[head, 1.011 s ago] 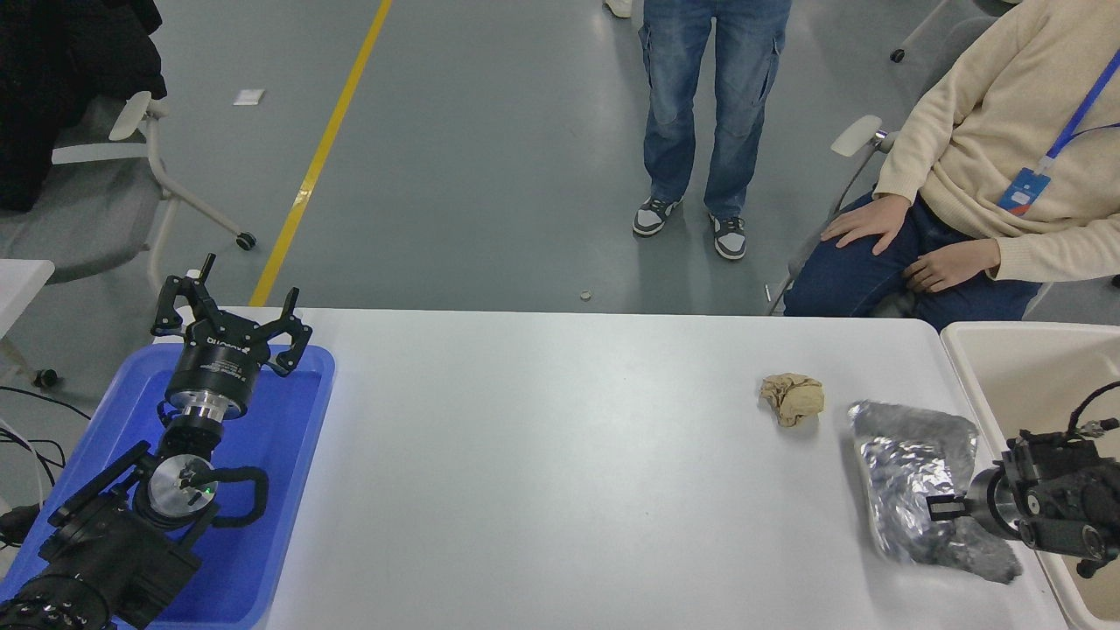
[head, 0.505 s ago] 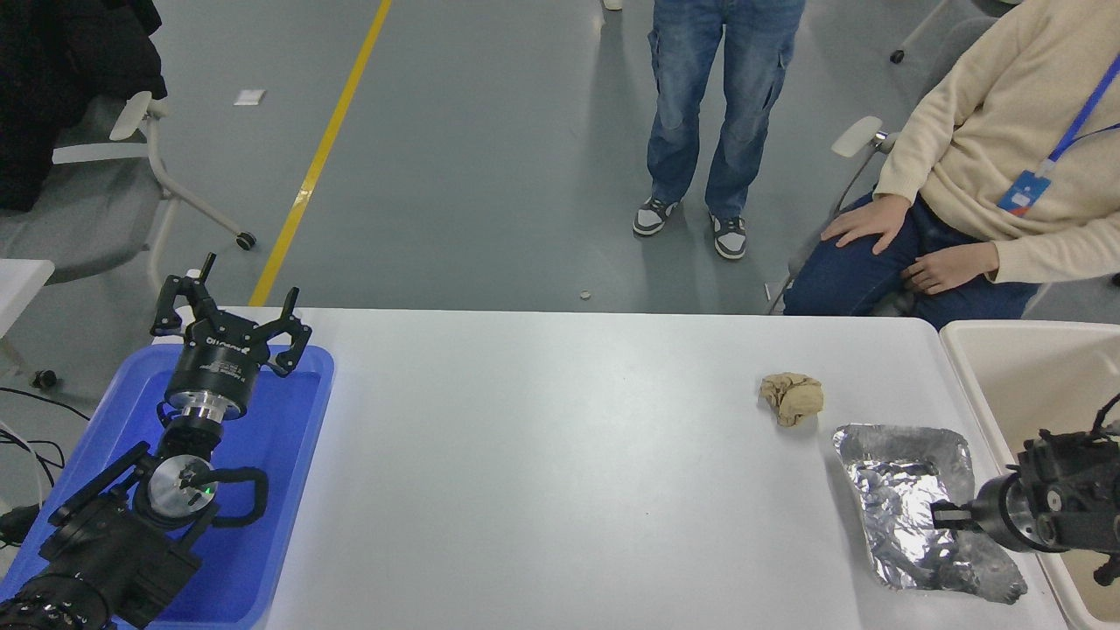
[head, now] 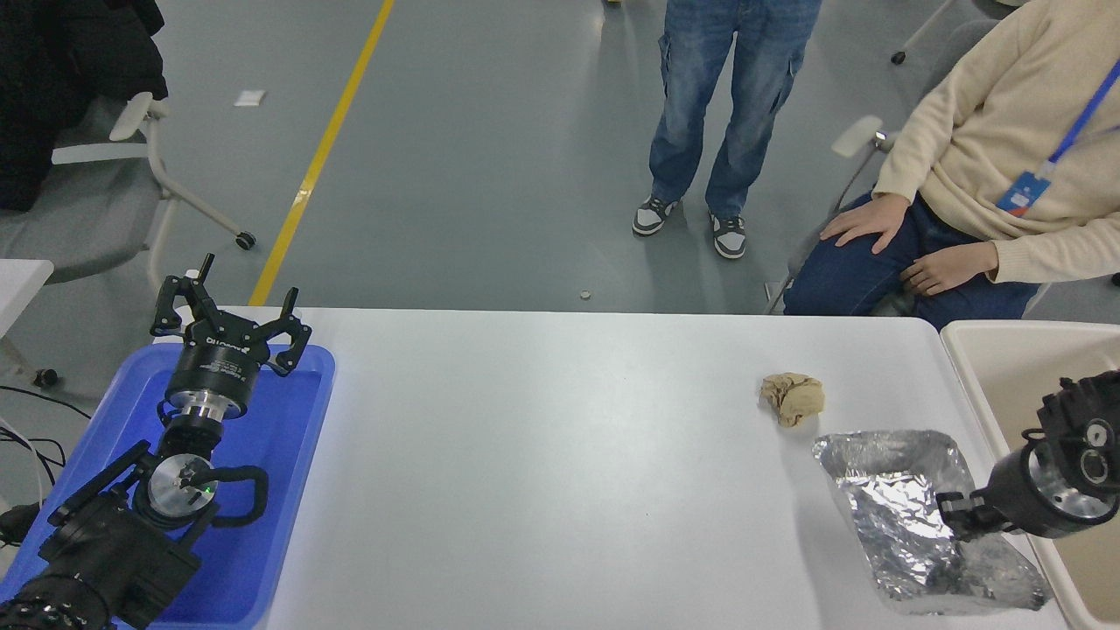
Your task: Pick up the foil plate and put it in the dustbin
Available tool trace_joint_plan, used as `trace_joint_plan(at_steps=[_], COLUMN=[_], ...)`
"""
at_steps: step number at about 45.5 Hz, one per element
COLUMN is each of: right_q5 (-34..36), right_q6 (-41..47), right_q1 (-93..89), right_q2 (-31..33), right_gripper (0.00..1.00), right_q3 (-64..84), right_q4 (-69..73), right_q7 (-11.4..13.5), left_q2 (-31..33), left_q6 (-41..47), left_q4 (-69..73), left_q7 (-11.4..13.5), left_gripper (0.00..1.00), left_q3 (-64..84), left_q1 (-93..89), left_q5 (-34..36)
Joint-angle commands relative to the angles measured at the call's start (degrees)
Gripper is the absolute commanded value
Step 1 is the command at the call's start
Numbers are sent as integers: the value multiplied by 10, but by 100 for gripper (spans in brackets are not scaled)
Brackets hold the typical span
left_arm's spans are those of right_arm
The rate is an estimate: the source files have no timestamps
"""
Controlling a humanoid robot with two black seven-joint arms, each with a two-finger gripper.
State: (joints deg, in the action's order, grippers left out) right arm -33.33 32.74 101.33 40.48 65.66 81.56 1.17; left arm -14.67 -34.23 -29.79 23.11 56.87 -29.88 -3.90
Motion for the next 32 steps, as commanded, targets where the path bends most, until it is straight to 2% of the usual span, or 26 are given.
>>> trace_joint_plan(at_steps=[1,16,32], right_q5=[33,34,60], right_q6=[123,123,123], right_q1=[179,334,405], right_q2=[3,0,-24], right_gripper=[0,0,0], right_q3=[59,68,126], right_q4=[17,17,17], right_q7=[0,1,0], left_q2=[0,0,0], left_q6=[0,0,1], left_q4=[0,0,0], left_q7=[0,0,0], left_gripper=[100,100,100], left_q3=[0,0,0], left_q1=[0,0,0], left_q5=[-1,-1,0])
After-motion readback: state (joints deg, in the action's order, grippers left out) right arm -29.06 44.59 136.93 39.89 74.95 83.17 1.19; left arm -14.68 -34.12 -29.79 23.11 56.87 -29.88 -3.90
